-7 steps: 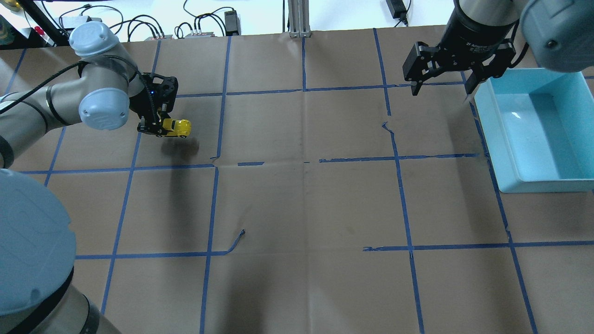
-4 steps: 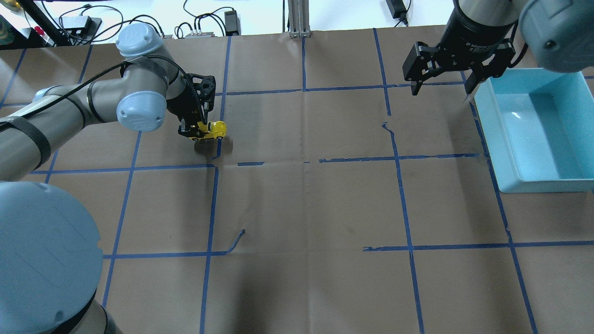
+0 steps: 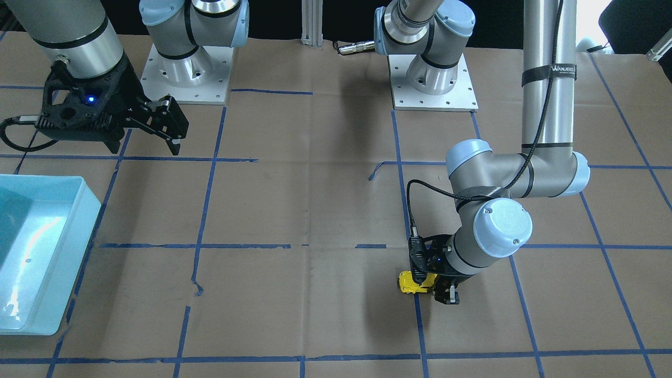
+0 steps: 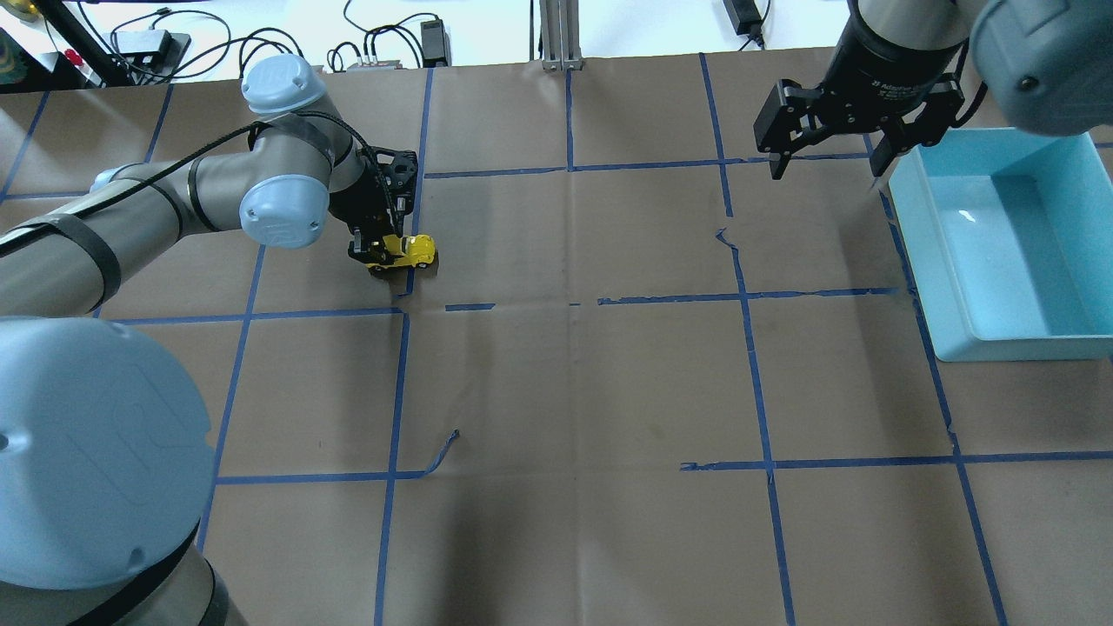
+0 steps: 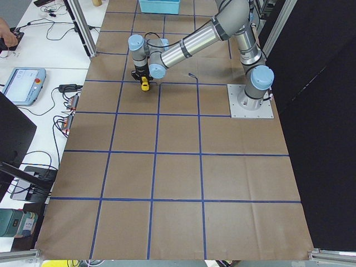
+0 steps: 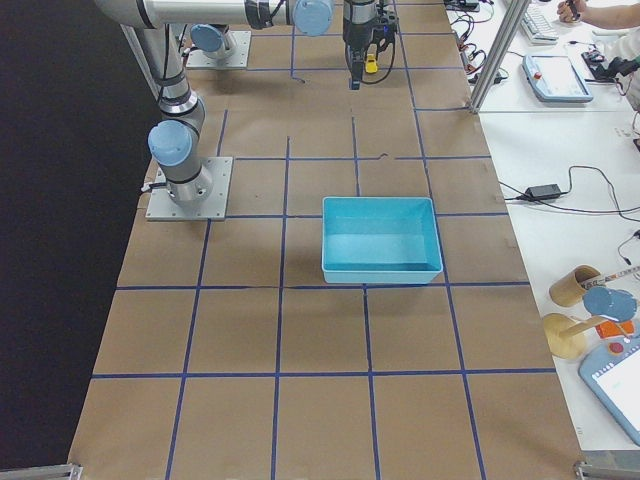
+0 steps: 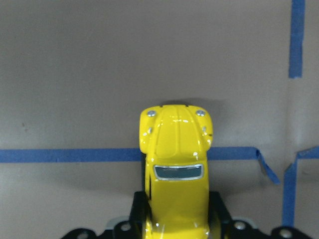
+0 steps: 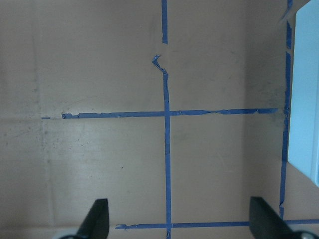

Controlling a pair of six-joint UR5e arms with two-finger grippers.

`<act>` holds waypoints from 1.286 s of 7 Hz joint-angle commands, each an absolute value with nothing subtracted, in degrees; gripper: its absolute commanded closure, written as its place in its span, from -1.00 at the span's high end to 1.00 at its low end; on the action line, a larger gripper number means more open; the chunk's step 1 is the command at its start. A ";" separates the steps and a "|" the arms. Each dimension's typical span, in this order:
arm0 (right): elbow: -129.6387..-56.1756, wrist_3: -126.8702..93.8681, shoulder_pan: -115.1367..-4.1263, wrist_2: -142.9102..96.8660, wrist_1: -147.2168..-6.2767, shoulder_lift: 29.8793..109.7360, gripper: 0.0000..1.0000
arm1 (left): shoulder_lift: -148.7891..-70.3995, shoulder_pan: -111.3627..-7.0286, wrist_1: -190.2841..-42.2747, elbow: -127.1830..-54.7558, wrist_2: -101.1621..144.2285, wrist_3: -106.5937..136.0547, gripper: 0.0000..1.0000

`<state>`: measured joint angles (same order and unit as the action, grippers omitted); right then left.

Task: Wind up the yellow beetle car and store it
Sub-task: 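Press the held car onto the table and push it forward, then drag the car backward along the table with the left gripper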

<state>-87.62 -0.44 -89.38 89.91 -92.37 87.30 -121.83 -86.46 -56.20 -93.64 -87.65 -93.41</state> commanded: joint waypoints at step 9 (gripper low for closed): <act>-87.71 -0.97 -89.38 89.56 -92.37 87.10 1.00 | -122.43 -84.13 -55.28 -94.30 -90.45 -97.47 -1.00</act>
<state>-87.75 -0.85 -89.38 89.66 -92.37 87.16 -122.43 -85.37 -55.41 -93.95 -90.97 -97.42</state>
